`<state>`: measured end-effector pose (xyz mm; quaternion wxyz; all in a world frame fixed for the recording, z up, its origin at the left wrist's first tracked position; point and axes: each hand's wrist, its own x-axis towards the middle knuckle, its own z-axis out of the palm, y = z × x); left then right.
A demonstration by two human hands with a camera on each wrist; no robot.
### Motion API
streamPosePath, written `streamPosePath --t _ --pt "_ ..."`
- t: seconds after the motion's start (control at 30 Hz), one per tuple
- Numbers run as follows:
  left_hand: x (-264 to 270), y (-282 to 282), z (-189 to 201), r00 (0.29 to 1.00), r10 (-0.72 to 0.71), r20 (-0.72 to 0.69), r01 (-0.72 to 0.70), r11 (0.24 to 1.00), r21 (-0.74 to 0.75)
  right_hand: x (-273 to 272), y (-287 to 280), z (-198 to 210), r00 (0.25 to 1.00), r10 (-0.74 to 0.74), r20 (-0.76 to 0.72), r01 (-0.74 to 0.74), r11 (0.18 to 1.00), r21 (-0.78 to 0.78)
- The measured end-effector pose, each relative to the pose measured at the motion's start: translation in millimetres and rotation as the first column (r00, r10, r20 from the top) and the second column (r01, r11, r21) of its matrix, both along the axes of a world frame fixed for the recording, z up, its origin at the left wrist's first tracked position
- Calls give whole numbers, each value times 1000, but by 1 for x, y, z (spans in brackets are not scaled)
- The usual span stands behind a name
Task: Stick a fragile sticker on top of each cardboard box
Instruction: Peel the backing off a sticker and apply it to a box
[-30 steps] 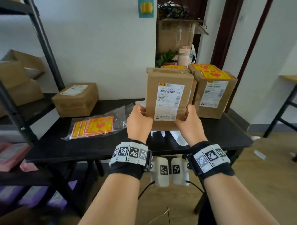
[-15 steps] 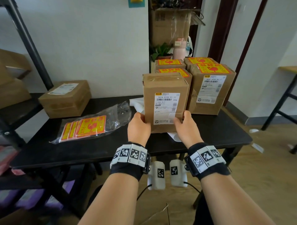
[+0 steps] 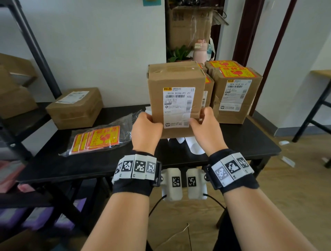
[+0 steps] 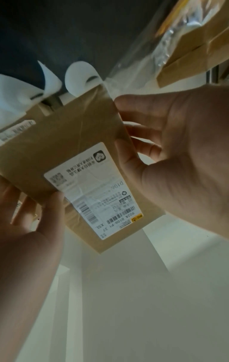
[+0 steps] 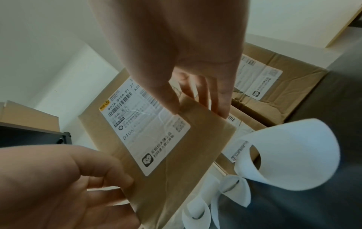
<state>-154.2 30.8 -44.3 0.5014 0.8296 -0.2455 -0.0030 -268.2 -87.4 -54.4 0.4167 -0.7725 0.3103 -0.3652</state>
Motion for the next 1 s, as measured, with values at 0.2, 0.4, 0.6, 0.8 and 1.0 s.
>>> streamPosePath --t 0.2,0.4,0.6,0.8,1.0 --pt "-2 30 8 998 43 39 -45 998 53 -2 27 4 998 60 27 -60 998 1" --pt "-8 54 1 998 50 22 -52 996 68 -6 47 0 996 91 -6 -91 996 -7" --pt "-15 65 -9 999 42 -17 -40 994 97 -17 59 -6 993 103 -48 -103 995 6" --pt "-19 66 -15 999 20 -43 -13 989 150 -23 63 -14 994 95 -57 -94 995 33" --pt "-17 47 -27 1000 14 -24 -10 985 173 -19 51 -24 991 62 -117 -57 997 46"
